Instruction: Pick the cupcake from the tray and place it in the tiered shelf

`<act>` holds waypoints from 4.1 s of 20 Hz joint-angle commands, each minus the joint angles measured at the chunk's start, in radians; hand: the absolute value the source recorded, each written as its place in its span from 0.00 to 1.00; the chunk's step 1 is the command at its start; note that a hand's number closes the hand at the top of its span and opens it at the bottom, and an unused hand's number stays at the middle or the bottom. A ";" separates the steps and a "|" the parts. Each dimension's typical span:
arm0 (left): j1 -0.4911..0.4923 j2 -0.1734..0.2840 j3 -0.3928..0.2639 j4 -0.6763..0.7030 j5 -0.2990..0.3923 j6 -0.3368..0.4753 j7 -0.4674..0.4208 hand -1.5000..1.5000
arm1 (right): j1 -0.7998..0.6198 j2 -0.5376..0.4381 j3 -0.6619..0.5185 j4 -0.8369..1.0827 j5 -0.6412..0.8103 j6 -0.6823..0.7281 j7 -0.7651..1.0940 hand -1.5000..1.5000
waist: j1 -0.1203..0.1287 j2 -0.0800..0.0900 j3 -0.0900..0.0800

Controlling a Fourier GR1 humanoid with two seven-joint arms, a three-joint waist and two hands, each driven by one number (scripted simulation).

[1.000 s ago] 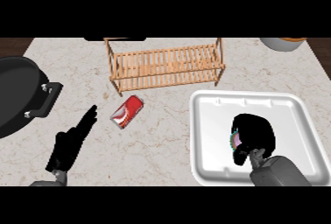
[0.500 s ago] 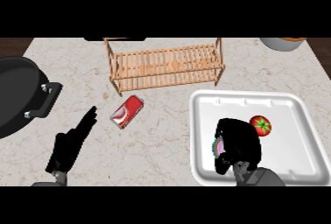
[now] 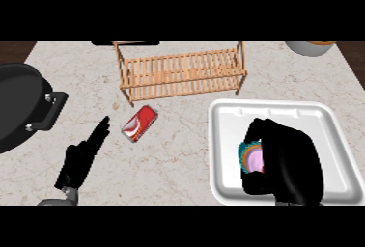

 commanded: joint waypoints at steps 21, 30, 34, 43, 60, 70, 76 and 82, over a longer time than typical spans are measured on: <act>-0.016 0.032 0.038 0.032 -0.006 -0.057 -0.049 0.50 | -0.820 0.052 -0.535 0.600 0.029 -0.147 -0.110 1.00 | 0.024 0.009 0.000; -0.041 0.009 0.028 0.022 -0.008 -0.054 0.007 0.50 | -1.019 0.017 -0.579 1.126 0.021 -0.318 -0.315 1.00 | 0.040 0.014 0.000; -0.036 -0.007 0.020 -0.009 -0.027 -0.027 0.004 0.50 | -1.077 0.041 -0.609 1.313 0.018 -0.410 -0.356 1.00 | 0.045 0.016 0.000; -0.046 -0.017 -0.006 -0.023 -0.027 -0.052 0.007 0.50 | -1.139 0.125 -0.840 1.440 -0.210 -0.548 -0.416 1.00 | 0.076 0.031 0.003; -0.059 -0.006 0.037 0.038 -0.018 -0.048 0.010 0.50 | -1.124 0.074 -1.124 1.403 -0.526 -0.986 -0.804 0.00 | 0.032 0.016 0.000; 0.011 0.007 0.067 0.029 -0.008 -0.043 -0.013 0.50 | -0.901 -0.065 -1.088 1.166 -0.484 -0.932 -0.596 0.00 | -0.042 -0.017 0.000; 0.028 -0.039 0.040 0.029 -0.035 -0.005 -0.015 0.50 | -0.668 -0.098 -1.060 0.810 -0.591 -0.686 -0.558 0.00 | -0.052 -0.017 0.000; -0.003 0.023 0.091 -0.001 0.023 -0.081 0.013 0.50 | -0.477 -0.196 -1.062 0.554 -0.715 -0.476 -0.487 0.00 | -0.015 -0.003 0.000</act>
